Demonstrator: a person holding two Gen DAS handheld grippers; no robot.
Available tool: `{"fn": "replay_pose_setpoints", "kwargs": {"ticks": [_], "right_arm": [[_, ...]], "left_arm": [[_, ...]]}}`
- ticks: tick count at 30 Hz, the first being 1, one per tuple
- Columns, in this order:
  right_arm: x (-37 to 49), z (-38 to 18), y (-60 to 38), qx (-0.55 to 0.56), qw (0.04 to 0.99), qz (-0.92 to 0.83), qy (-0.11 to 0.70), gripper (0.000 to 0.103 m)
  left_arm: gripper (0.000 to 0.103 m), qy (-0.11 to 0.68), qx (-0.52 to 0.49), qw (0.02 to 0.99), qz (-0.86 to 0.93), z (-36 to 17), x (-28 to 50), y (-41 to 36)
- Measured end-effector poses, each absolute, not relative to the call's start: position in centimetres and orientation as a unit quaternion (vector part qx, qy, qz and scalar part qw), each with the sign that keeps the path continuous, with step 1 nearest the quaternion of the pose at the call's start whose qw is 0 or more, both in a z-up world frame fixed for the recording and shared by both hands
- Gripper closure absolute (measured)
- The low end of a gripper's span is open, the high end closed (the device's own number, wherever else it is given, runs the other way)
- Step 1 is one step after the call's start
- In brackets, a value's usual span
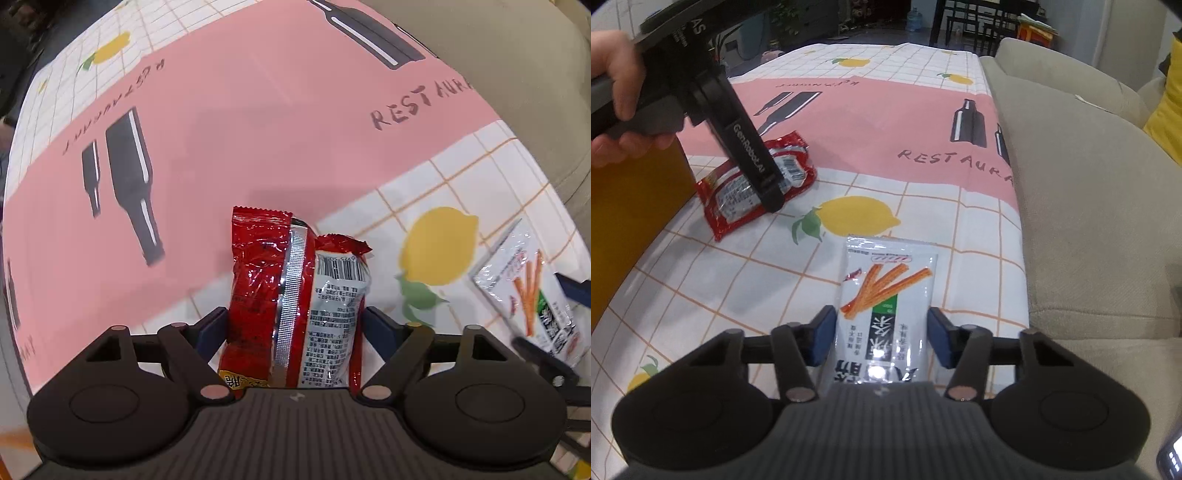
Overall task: Organize snacks
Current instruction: 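Carry the red packet and white stick pack over the box and release both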
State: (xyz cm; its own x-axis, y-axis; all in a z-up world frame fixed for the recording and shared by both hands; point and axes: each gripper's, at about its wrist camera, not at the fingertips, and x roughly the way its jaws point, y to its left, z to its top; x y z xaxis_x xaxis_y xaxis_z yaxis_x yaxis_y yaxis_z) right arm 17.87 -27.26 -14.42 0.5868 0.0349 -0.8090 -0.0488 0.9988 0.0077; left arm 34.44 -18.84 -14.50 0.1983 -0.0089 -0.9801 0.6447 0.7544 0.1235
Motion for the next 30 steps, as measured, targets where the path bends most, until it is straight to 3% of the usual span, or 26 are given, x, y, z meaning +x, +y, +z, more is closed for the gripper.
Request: {"fn": "replay_pose_setpoints", "kwargs": {"ticks": [8, 30], "right_arm": [[16.7, -14.2, -27.2, 0.008, 0.886, 0.03, 0.463, 0.055], [10.3, -10.8, -25.4, 0.126, 0.866, 0.03, 0.483, 0.058]], "left_arm": [[0.022, 0.593, 0.22, 0.748, -0.201, -14.1, 30.3, -17.8], [0.022, 0.478, 0.075, 0.862, -0.155, -5.0, 15.4, -12.6]]}}
